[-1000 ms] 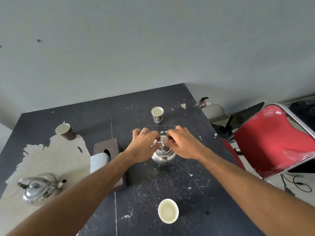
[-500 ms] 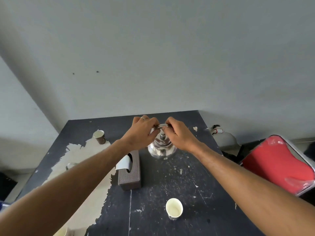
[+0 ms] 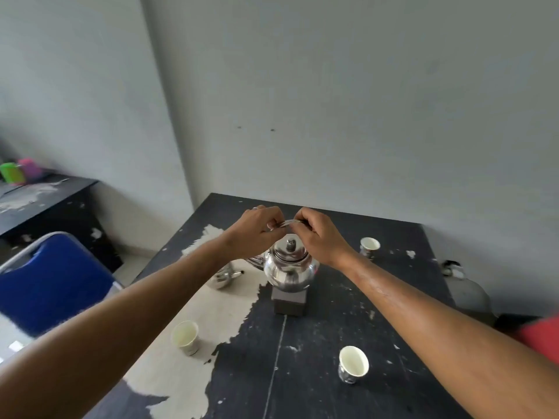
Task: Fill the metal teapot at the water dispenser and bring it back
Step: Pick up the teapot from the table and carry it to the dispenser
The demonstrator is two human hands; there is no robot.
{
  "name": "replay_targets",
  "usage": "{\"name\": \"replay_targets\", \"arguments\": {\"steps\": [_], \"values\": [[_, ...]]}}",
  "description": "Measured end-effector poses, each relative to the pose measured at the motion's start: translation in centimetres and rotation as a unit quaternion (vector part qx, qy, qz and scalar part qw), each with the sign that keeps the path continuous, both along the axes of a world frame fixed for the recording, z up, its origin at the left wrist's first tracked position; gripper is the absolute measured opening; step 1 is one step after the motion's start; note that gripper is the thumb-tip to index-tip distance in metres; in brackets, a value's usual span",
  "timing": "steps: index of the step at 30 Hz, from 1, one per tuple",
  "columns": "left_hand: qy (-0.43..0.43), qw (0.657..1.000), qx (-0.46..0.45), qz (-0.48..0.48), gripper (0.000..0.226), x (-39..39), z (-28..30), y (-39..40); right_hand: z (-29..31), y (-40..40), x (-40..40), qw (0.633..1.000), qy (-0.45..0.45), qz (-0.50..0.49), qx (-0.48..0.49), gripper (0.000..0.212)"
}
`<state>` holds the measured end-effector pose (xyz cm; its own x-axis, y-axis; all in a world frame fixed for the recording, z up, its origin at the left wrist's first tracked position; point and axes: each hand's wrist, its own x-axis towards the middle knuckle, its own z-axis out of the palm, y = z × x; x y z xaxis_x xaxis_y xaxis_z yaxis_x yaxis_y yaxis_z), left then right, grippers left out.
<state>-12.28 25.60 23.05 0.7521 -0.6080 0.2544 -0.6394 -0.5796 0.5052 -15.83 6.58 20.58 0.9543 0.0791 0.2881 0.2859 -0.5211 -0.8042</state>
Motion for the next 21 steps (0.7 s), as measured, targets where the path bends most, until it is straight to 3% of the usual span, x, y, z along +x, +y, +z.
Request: {"name": "replay_targets", "arguments": {"steps": [4,7,10,21], "values": [[0.053,0.996,-0.041,0.065,0.005,-2.0,0.3,8.8,0.7,8.2,0.4,0.997,0.014,0.08,-0.001,0.023],[0.13,0.982,-0.092,0.104,0.015,-3.7,0.9,15.6,1.5,15.0,0.6,0.991,0.019,0.133,0.013,0.026],[0.201,0.961,-0.121,0.146,0.003,-5.4,1.7,23.3,1.7,22.8,0.7,0.983,0.029,0.179,0.018,0.025],[0.235,0.906,-0.204,0.286,0.022,-13.7,1.4,54.0,1.9,54.4,-2.6,0.934,0.08,0.347,0.027,0.027]]}}
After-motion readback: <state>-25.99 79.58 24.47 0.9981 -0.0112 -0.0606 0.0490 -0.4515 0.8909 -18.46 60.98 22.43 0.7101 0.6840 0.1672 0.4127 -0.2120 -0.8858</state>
